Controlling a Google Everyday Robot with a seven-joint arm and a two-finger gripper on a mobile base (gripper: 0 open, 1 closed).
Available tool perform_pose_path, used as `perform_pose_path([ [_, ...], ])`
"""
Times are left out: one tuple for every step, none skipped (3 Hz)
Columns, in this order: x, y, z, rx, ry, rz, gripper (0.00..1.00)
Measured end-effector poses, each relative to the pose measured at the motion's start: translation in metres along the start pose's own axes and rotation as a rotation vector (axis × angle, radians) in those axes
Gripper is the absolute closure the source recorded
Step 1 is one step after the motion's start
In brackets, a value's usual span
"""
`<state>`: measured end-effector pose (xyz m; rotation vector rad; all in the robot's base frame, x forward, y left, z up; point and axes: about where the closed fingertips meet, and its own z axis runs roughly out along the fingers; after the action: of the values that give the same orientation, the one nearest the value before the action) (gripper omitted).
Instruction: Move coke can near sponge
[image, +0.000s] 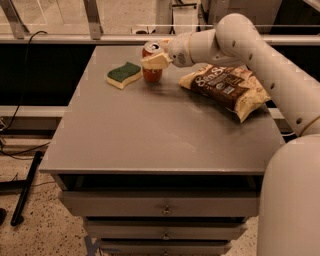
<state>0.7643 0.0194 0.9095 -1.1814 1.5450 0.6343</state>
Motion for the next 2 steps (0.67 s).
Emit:
perform_pose_path([
  [0.001,-0.002,0.012,-0.022,-0.001,0.013,0.58],
  [-0.001,0.000,0.026,-0.052,-0.007,0.019,0.35],
])
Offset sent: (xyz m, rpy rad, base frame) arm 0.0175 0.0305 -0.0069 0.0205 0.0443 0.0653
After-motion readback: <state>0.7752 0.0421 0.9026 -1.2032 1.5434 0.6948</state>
